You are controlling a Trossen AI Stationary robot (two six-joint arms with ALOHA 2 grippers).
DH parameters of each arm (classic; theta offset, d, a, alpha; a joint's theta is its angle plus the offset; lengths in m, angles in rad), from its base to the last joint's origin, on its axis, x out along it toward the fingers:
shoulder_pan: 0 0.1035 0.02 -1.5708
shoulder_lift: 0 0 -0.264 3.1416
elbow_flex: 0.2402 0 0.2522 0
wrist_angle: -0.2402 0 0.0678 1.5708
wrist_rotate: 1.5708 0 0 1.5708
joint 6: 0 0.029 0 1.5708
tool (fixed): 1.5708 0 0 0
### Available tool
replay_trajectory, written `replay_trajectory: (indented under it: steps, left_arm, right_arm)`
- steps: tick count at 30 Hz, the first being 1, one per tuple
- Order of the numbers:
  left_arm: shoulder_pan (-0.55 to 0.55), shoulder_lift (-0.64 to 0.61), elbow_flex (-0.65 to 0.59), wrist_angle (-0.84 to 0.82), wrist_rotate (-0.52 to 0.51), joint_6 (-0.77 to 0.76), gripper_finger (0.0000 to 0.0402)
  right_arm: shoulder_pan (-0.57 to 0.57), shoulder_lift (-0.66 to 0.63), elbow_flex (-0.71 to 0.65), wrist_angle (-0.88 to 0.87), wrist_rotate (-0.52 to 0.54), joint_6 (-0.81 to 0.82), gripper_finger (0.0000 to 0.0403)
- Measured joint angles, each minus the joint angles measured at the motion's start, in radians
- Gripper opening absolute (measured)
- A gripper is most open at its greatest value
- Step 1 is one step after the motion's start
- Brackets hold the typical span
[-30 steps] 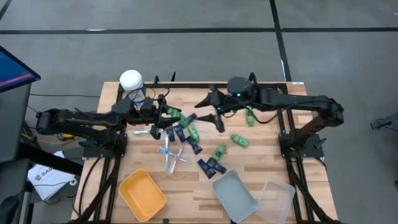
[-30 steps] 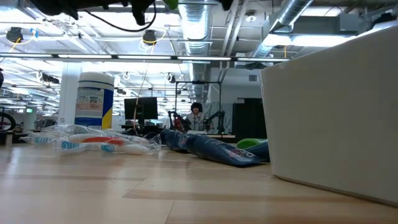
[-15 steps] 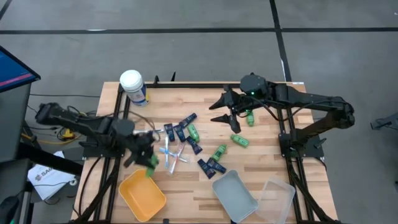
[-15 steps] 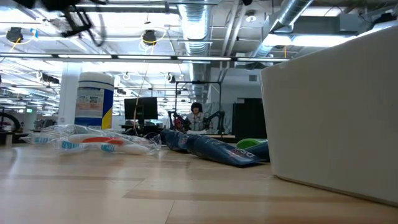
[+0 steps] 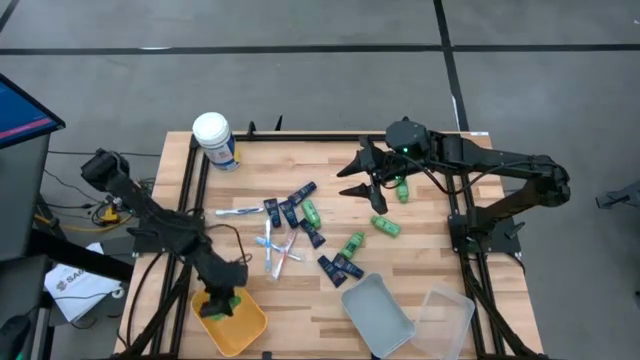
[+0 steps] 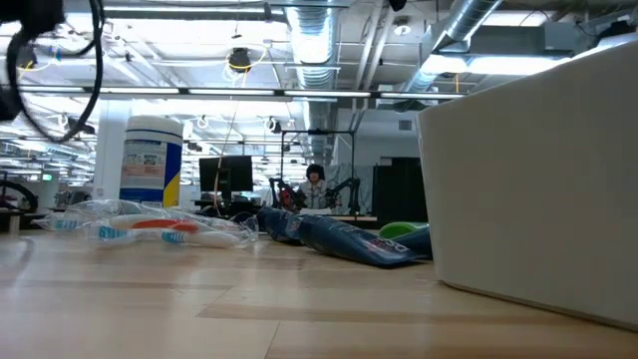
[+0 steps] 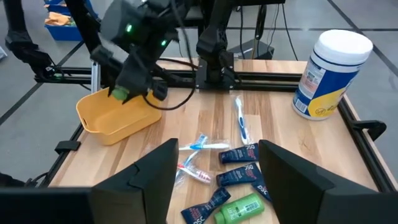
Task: Pick & Place Travel size toiletries
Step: Put the green shampoo into the yellow bin
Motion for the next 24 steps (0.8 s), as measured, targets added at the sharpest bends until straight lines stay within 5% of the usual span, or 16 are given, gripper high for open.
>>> replay_trajectory:
  steps: [10,14,24]
  left_arm:
    - [-0.019,0.178,0.001,0.006,0.010,-0.028,0.0168]
    - [-0.020,0.166,0.000,0.016,0.017,-0.072,0.0182]
    - [-0.012,0.038,0.000,0.016,0.013,-0.166,0.0243]
  right_arm:
    - [0.000,0.000,0.000,-0.020,0.072,0.031,0.0204]
    - [-0.009,0.026,0.002,-0.085,0.165,0.062,0.0220]
    - [-0.012,0.141,0.000,-0.280,0.193,0.192,0.0271]
